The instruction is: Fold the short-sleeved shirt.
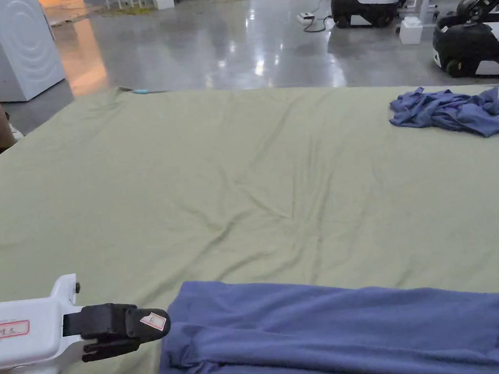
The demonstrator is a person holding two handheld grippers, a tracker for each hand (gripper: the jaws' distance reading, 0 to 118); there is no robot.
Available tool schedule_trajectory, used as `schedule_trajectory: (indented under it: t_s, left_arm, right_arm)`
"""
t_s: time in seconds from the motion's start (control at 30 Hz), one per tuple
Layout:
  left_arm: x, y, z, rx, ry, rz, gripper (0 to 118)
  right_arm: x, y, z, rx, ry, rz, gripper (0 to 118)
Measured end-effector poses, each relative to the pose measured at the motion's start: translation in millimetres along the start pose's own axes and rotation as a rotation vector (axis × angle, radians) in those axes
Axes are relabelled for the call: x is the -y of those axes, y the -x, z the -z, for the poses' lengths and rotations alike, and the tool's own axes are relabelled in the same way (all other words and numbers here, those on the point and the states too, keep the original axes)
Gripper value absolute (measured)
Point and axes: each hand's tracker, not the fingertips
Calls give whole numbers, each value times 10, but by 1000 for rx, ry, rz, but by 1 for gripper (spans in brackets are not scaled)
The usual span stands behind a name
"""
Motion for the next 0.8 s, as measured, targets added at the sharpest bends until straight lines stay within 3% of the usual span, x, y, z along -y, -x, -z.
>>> schedule_trajectory:
  t_s: [0.03, 0.1, 0.13, 0.17, 0.23, 0.4, 0.43, 0.5, 0.57, 0.63, 0.7, 0.8]
  left_arm:
    - [-57, 82, 23, -49, -16, 21, 24]
    - [-158, 249, 82, -55, 40, 13, 93]
    - [-73, 155, 187, -35, 73, -14, 109]
    - [-64, 181, 241, -2, 74, -36, 112]
    - [-34, 187, 381, 61, 48, -62, 112]
    - [-266, 316, 707, 66, 82, -48, 108]
    - [-292, 264, 785, 44, 107, -33, 90]
    - [-297, 175, 929, -53, 141, 49, 3]
    - [-135, 64, 1147, -264, 172, 78, 3]
    - [-156, 83, 1084, -97, 153, -4, 3]
    - [-104, -89, 968, -169, 150, 90, 3]
    - [-272, -32, 672, -204, 142, 57, 3]
  right_arm:
    - [-39, 86, 9, 1, -1, -19, 6]
    - [-114, 221, 22, -5, -3, -49, 6]
    - [-143, 263, 35, -15, -6, -52, 6]
    - [-173, 300, 57, -24, -5, -51, 6]
    - [-242, 359, 97, -42, -5, -43, 6]
    - [-337, 445, 216, -63, -4, -65, 6]
    - [-326, 452, 221, -77, -4, -62, 6]
    - [-347, 486, 244, -91, -4, -64, 6]
    - [-344, 534, 248, -93, -6, -79, 6]
    - [-350, 533, 245, -100, -6, -87, 6]
    - [-346, 542, 217, -109, -12, -80, 6]
    - [-346, 538, 204, -113, -16, -82, 6]
